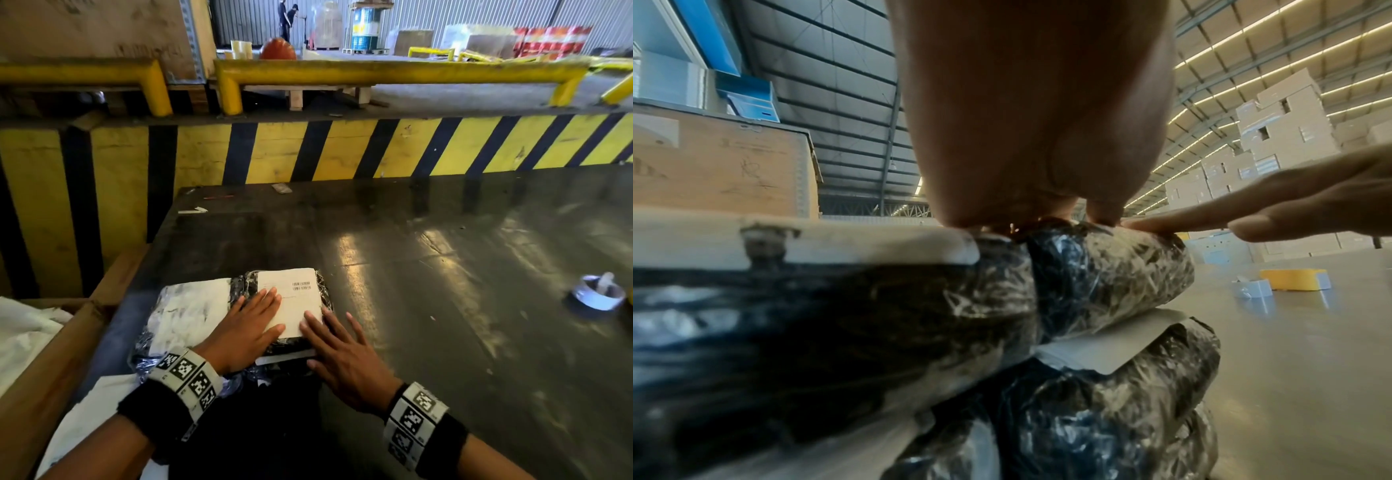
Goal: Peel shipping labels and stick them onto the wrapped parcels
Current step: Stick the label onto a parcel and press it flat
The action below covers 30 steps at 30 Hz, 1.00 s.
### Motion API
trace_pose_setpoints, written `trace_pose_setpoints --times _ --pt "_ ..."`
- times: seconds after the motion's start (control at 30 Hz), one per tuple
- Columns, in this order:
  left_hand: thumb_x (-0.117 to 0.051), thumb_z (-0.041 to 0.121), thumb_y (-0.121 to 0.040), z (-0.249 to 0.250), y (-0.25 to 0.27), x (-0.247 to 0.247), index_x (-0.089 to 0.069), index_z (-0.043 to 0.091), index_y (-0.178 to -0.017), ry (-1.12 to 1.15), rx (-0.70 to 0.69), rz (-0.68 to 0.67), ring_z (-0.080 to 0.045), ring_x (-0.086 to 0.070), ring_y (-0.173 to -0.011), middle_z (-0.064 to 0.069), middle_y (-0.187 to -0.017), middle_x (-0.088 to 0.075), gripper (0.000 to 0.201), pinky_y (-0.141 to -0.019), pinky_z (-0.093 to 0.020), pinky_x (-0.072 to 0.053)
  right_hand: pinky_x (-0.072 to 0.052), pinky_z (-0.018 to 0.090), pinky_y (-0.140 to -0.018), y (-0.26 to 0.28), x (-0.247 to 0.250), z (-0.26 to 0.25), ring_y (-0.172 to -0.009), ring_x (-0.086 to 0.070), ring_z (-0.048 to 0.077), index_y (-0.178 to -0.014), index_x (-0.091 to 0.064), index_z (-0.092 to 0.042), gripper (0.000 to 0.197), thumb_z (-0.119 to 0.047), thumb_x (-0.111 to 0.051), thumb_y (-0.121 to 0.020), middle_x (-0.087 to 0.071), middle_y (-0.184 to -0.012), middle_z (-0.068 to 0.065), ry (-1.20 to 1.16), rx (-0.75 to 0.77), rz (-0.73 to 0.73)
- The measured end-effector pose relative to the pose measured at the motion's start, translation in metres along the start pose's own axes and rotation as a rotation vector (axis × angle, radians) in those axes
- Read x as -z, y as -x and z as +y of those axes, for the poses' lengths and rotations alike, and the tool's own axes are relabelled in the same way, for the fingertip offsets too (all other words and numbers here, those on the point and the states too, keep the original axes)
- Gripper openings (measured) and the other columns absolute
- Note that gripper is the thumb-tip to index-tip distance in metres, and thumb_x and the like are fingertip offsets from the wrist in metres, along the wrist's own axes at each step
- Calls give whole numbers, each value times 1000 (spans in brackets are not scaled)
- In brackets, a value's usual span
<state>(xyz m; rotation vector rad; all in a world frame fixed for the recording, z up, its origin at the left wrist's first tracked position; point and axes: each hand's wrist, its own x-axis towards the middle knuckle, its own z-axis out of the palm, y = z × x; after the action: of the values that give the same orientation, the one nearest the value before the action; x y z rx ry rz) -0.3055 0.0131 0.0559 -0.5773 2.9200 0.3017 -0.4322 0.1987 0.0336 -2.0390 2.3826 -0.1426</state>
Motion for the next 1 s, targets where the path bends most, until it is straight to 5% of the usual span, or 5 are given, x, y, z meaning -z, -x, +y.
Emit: trace_pose_setpoints --times 0.2,0.33,0.8,0.87,1.0 --pt "34 77 -54 2 3 -4 2 18 -149 -60 -49 50 -1 20 -134 10 -152 15 117 -112 -28 10 8 29 -113 16 -11 20 -144 -9 17 -145 -30 -23 57 -48 -8 -98 -24 -153 -6 -163 -37 157" --pt "3 48 -96 24 13 -16 -30 14 -144 -190 -215 144 -14 -13 -139 -1 -151 -31 67 -113 -51 -22 -2 25 -113 -16 -5 19 -143 -6 7 -144 -33 -22 65 -51 -6 -92 -25 -154 -6 -277 -106 233" --pt "-12 44 -100 -6 55 -5 -60 13 -121 -150 -179 295 -19 -58 -118 -1 -123 -65 62 -102 -27 -37 -11 37 -117 -48 -27 6 -143 2 7 -146 -25 -27 84 -70 9 -82 -12 -156 -10 -435 -183 214" --pt "-5 50 -98 8 35 -2 -56 13 -128 -171 -190 256 -21 -51 -126 -3 -131 -59 69 -103 -37 -41 -13 38 -118 -48 -32 8 -143 0 8 -145 -27 -25 94 -71 16 -76 -15 -155 -9 -441 -185 235" --pt "23 72 -67 10 16 -2 -16 22 -149 -122 -145 56 -10 1 -145 9 -157 -10 104 -115 -33 7 -11 37 -118 -47 -33 9 -144 2 7 -146 -24 -28 93 -71 17 -75 -7 -152 -17 -435 -187 232"
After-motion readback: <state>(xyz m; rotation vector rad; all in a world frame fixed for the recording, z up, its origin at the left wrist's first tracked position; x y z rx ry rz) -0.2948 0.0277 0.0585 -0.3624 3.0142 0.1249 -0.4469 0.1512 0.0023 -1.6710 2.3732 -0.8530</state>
